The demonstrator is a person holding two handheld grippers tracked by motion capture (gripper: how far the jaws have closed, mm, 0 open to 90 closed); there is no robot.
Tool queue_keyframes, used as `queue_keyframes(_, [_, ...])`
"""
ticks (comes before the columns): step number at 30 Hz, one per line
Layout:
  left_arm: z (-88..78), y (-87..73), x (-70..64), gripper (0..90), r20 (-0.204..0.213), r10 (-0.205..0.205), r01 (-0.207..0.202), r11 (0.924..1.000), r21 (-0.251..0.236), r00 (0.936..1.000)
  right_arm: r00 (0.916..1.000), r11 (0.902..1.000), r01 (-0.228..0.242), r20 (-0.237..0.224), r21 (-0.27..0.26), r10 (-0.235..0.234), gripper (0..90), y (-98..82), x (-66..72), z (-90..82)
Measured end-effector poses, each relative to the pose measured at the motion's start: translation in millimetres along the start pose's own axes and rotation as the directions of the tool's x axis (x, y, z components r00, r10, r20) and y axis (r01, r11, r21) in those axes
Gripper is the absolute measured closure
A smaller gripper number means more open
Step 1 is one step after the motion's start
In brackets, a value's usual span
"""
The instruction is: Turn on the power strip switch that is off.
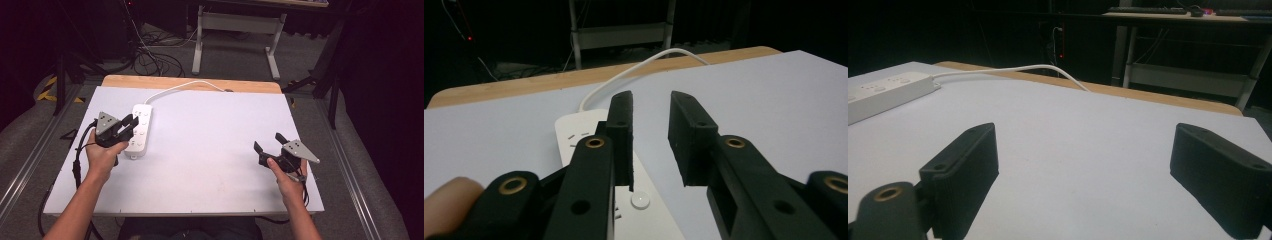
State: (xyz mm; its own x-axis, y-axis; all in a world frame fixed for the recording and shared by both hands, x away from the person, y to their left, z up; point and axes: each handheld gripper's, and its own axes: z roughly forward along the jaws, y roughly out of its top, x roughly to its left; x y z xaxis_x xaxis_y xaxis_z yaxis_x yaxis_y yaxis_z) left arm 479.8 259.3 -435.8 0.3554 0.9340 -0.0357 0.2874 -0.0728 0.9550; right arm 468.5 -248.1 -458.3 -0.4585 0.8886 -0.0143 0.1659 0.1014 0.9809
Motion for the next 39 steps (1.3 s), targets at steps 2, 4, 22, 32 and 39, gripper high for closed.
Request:
queue_keyframes(2, [-2.4, 0.7, 0.6, 68.9, -0.006, -0.009, 0.009, 0.9999, -0.008, 0.9999, 1.0000, 1.0000, 0.004, -0.003, 0.000, -0.004, 12.2, -0.1, 0.5, 1.6])
queue_keyframes(4, [-3.6, 0.9, 0.7, 67.2, -0.006, -0.015, 0.015, 0.9998, -0.014, 0.9999, 1.0000, 1.0000, 0.007, -0.007, 0.001, -0.007, 12.3, 0.1, 1.6, 2.8])
queue_keyframes(22, [-36.1, 0.6, 4.1, 42.3, -0.062, -0.059, 0.054, 0.9953, -0.081, 0.9963, 0.9998, 1.0000, 0.004, -0.017, -0.001, -0.004, 12.4, 0.9, 2.3, 5.6])
queue_keyframes(32, [-68.8, -11.5, -6.2, 5.0, -0.137, -0.033, 0.006, 0.9811, -0.193, 0.9900, 0.9998, 1.0000, 0.008, -0.018, 0.004, -0.008, 12.4, 0.5, 3.9, 6.0])
queue_keyframes(39, [-82.8, -18.5, -9.5, 1.9, -0.183, -0.037, 0.000, 0.9801, -0.199, 0.9825, 0.9998, 1.0000, 0.007, -0.017, -0.002, -0.007, 12.3, 0.9, 3.4, 4.7])
